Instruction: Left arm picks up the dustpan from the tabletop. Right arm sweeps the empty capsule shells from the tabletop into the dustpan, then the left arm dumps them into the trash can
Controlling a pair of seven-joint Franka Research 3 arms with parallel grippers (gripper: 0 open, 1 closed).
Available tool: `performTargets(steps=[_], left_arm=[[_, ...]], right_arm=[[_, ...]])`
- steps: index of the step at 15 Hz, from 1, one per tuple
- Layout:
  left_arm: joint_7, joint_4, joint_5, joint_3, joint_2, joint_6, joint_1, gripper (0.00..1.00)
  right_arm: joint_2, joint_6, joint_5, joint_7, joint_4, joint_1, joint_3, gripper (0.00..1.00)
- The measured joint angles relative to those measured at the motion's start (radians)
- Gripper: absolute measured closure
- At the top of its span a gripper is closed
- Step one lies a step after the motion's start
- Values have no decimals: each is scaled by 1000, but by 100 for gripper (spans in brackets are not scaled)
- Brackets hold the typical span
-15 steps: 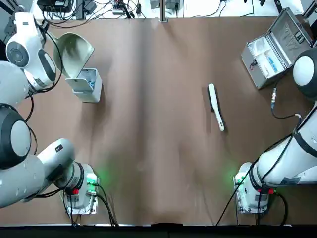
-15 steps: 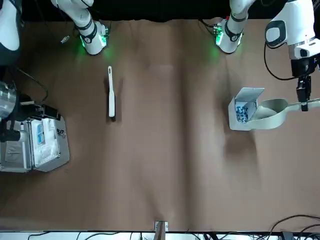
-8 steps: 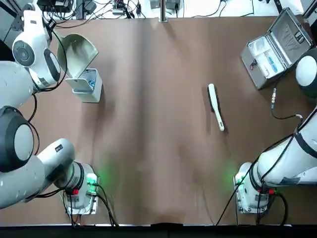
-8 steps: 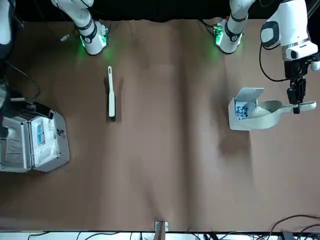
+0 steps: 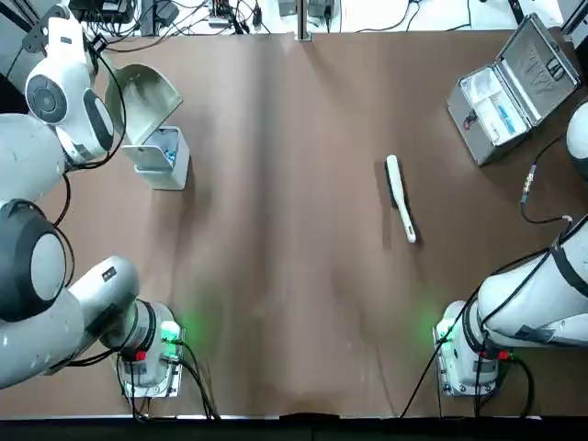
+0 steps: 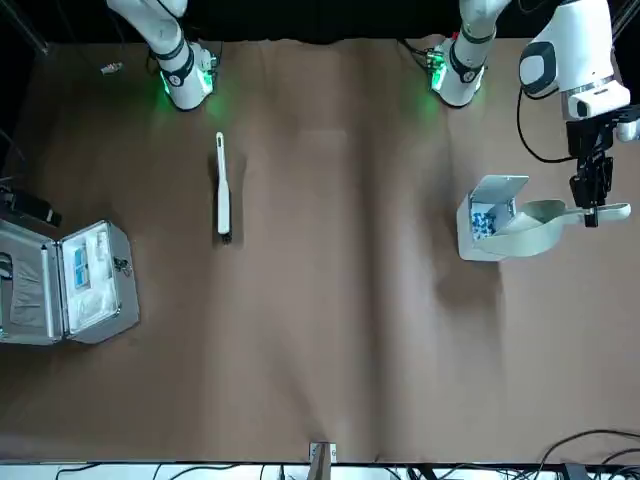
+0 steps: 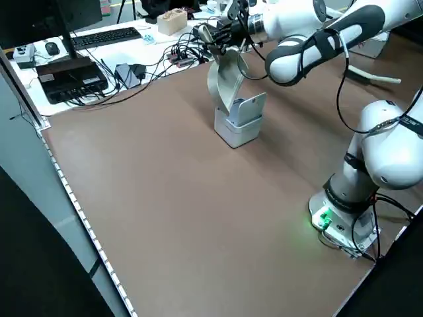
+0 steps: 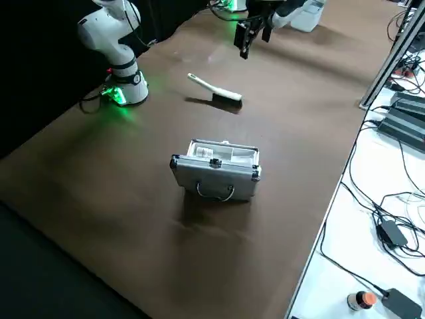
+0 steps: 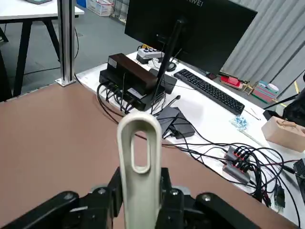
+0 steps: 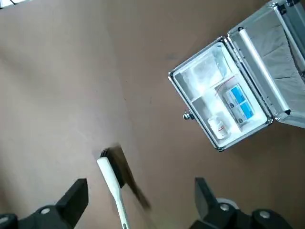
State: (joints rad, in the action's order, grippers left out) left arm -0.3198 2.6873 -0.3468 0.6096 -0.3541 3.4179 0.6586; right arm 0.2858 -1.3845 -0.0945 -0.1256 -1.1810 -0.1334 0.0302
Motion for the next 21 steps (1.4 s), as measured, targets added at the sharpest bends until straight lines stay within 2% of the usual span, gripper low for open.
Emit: performTargets(steps=[3, 8, 11, 16, 20, 21], left_arm=[[-2, -13, -2, 0, 0, -30, 35, 67], [-16, -131, -2, 0, 16, -292, 122, 67], [-48, -246, -4, -1, 57, -478, 168, 67], [-89, -469, -4, -28, 195, -733, 215, 67], [-95, -643, 13, -98, 332, -884, 214, 67], [-135, -721, 69, -141, 397, -946, 195, 67]], right_arm=[[1, -4, 0, 0, -11, -6, 0, 1], [1, -5, 0, 0, -17, -6, 0, 1], [15, -36, 0, -1, -22, -7, 0, 1], [60, -54, 0, -2, -36, -35, 0, 1], [68, -52, 0, -2, -52, -39, 0, 1], [68, -55, 0, -2, -52, -39, 0, 1]])
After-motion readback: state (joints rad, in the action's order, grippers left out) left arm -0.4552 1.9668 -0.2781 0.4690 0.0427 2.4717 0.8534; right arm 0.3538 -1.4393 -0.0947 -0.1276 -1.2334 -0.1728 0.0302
